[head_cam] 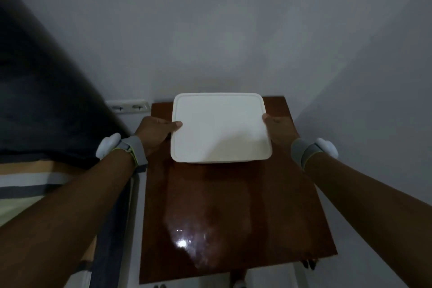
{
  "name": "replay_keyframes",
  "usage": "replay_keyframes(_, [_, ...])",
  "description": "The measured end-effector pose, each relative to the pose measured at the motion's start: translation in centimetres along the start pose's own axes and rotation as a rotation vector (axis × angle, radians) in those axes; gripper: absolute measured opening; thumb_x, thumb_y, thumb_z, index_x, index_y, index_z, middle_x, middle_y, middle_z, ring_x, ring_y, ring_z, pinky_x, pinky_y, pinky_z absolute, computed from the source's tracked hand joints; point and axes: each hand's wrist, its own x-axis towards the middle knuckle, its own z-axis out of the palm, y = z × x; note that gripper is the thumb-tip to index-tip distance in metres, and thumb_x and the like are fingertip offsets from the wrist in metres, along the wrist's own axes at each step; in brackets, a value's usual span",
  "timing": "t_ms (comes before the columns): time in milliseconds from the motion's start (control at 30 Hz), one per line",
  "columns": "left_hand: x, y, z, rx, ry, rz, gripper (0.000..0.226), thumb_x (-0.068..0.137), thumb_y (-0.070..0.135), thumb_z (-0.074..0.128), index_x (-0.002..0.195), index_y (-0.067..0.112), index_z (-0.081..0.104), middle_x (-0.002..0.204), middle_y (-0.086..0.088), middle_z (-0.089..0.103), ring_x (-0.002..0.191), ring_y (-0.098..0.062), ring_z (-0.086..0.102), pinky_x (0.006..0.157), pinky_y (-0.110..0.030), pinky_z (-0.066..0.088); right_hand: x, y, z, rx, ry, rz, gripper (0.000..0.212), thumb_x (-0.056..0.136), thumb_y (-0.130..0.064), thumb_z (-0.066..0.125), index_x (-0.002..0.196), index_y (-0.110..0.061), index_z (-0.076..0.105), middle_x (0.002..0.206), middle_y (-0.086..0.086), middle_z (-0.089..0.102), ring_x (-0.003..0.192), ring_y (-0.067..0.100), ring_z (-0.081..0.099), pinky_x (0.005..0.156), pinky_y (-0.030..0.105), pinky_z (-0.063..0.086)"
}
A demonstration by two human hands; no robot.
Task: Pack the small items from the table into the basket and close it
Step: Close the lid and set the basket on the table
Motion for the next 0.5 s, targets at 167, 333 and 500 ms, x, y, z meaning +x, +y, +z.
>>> replay_keyframes(167, [2.9, 0.5, 2.1, -0.013, -0.003, -0.027, 0.025, 0.087, 0.014, 0.075, 0.09, -0.01, 0.071, 0.11, -0.025, 0.071, 0.099, -0.037, 0.069, 0.092, -0.046, 0.055, 4.5, 0.3, -0.2, -0.062, -0.036, -0.018, 0.052, 0.1, -0.033, 0.053, 0.052, -0.016, 0.042, 0.057, 0.001, 0.044, 0.057, 0.017, 0.041, 0.061, 0.029, 0.034])
replay_keyframes(333, [5.9, 1.5, 3.3, 0.003, 0.017, -0.036, 0.028, 0.086, 0.012, 0.075, 0.092, -0.015, 0.07, 0.109, -0.029, 0.07, 0.099, -0.04, 0.069, 0.093, -0.05, 0.056, 8.3, 0.3, 0.0, -0.089, -0.056, -0.022, 0.056, 0.101, -0.033, 0.052, 0.049, -0.017, 0.041, 0.053, -0.001, 0.044, 0.052, 0.014, 0.039, 0.055, 0.029, 0.032])
replay_keyframes(500, [7.5, 2.3, 3.6, 0.051, 0.033, -0.035, 0.028, 0.085, 0.014, 0.076, 0.093, -0.013, 0.072, 0.108, -0.026, 0.072, 0.091, -0.038, 0.07, 0.082, -0.044, 0.06, 9.7, 0.2, 0.2, -0.105, -0.076, -0.03, 0.055, 0.101, -0.036, 0.05, 0.051, -0.016, 0.039, 0.055, 0.001, 0.042, 0.055, 0.016, 0.039, 0.055, 0.029, 0.029])
